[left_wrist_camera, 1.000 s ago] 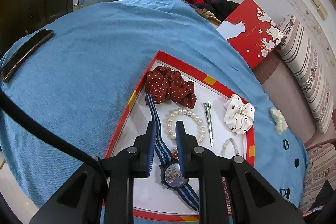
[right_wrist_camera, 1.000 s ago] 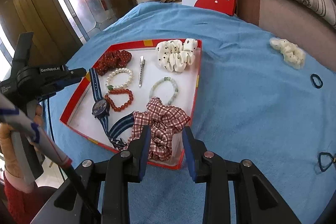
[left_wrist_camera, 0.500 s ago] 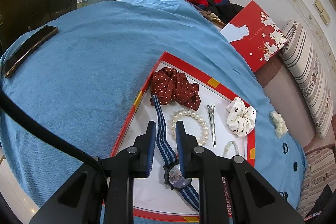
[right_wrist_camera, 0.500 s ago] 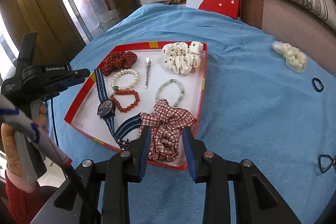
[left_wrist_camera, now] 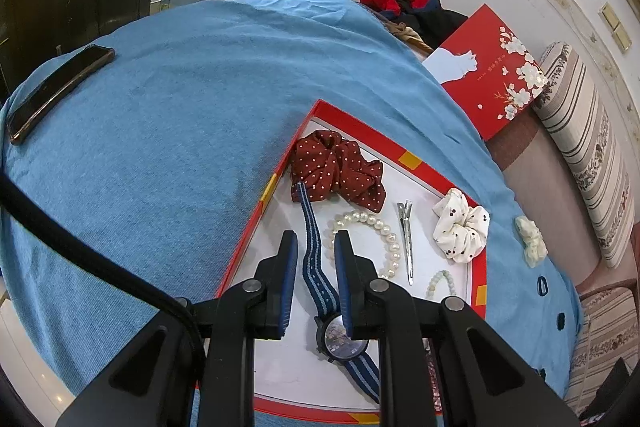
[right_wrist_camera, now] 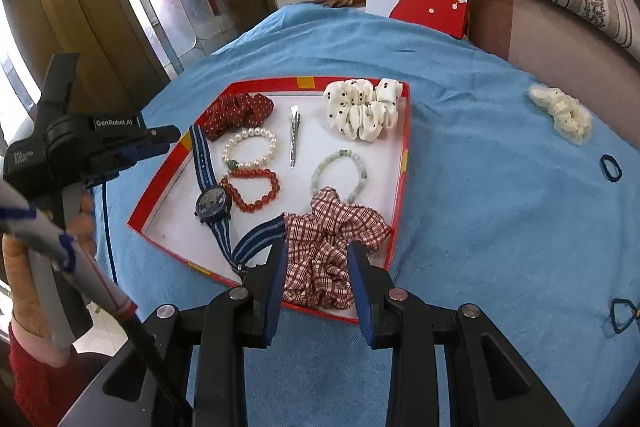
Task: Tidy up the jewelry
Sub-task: 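Move both tools away from the tray toward the black cord necklace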
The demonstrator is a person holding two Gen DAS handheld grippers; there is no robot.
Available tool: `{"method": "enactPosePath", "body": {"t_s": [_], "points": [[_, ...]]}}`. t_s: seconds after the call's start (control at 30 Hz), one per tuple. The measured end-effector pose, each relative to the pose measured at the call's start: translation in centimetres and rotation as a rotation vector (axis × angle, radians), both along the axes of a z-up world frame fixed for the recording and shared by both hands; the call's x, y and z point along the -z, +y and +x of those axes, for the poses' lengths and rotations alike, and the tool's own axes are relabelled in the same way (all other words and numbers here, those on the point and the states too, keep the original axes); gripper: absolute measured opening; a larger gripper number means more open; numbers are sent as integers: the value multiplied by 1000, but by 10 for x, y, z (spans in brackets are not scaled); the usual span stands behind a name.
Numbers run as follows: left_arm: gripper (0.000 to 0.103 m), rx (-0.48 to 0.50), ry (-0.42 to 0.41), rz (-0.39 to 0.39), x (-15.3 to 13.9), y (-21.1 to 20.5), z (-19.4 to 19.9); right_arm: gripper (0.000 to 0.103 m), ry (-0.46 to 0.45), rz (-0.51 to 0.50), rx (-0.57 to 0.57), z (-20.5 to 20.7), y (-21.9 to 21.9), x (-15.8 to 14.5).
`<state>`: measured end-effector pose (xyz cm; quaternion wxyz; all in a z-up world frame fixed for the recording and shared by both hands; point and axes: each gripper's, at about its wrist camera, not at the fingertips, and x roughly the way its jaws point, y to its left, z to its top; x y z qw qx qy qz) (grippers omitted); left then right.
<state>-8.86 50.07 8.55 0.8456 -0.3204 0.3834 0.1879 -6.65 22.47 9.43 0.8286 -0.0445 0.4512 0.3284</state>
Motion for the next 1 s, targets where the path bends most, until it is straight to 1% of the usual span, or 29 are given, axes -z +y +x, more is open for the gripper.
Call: {"method": "enactPosePath", "body": {"t_s": [0.2,0.27,0.37,0.5,0.67,0.77,0.83,1.0], "points": [[17,16,5,7,0,-4,3,33,-5,5,16,3,-4,-2],[21,28,6,12,-1,-8,6,33,-7,3,22,3,-6,-2],[30,48,3,38,-5,-18,10,33,-3,-2,32,3,-12,1],[31,76,5,64,-7,-30,16,34,10,-9,47,3,-24,7],[32,115,23,94,-6,-50,24,35,26,-19,78,3,-51,15],[34,159,33,145,-8,-73,30,38,32,-30,112,4,-70,19],[36,191,40,184,-8,-89,34,38,38,-37,140,7,-85,22],[37,285,51,253,-9,-133,46,38,51,-51,227,14,-130,27]]}}
